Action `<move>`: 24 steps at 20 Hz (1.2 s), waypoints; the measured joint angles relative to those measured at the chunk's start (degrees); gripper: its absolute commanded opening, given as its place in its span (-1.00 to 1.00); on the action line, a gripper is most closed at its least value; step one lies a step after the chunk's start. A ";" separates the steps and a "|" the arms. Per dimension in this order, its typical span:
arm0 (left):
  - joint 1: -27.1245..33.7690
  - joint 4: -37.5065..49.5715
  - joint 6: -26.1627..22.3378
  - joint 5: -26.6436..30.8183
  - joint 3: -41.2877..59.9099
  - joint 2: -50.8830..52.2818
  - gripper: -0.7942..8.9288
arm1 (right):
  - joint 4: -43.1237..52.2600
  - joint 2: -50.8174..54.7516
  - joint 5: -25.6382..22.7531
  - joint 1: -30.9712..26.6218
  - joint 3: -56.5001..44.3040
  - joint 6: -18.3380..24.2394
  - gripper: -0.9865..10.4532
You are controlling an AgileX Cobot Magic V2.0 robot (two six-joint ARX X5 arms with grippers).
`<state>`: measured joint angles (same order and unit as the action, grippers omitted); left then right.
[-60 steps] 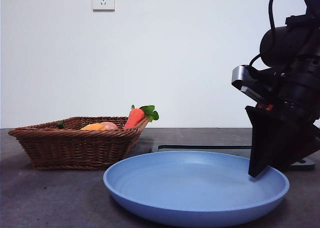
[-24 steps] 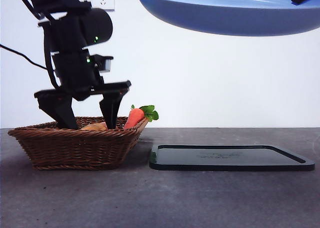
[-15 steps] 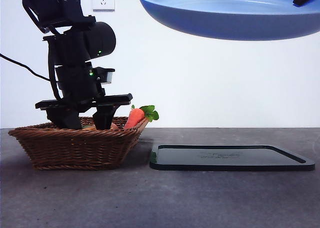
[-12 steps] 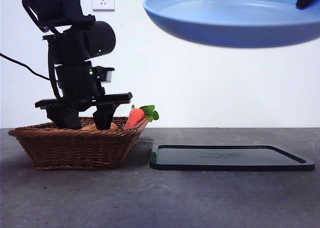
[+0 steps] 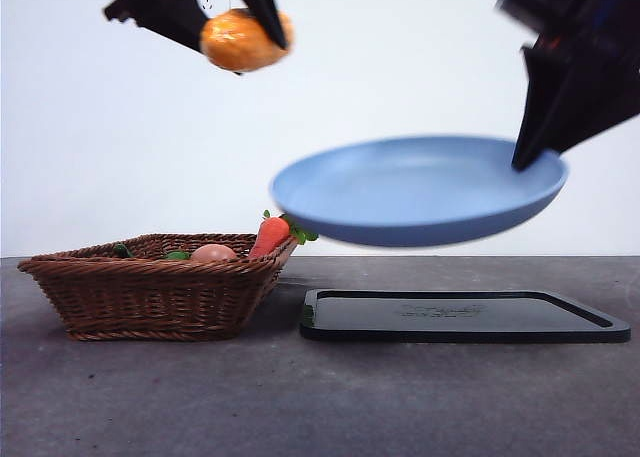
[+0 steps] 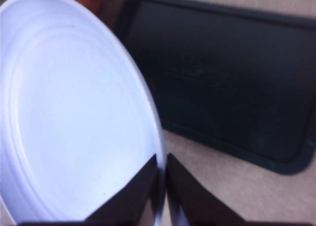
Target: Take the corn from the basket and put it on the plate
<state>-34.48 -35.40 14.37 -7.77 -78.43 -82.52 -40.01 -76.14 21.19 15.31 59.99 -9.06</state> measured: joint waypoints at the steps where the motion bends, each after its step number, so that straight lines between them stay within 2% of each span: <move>1: -1.70 -0.20 -0.22 -0.07 0.00 -0.66 -0.47 | 0.81 -1.66 0.90 -0.02 0.00 -0.83 -0.82; 5: -7.56 0.11 -1.81 -0.09 0.00 -6.10 -0.47 | 3.32 -4.81 2.89 0.00 0.00 -2.91 -0.82; 9: -10.49 2.43 -3.65 -0.04 0.00 -13.03 -0.47 | 3.34 -5.20 3.74 -0.04 0.00 -3.45 -0.82; 13: -11.19 3.93 -4.85 0.00 0.02 -17.42 -0.44 | 3.10 -5.22 5.22 -0.04 0.00 -3.48 -0.82; 17: -11.50 4.09 -5.44 0.31 0.00 -17.92 -0.15 | 2.86 -5.22 5.11 -0.04 0.00 -3.50 -0.82; 24: -11.72 4.11 -5.86 0.33 0.00 -17.92 -0.14 | 1.60 -5.22 5.16 -0.04 0.00 -3.50 -0.82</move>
<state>-46.19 -31.29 8.51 -7.44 -78.43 -100.44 -38.41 -81.36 26.35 15.27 59.99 -12.56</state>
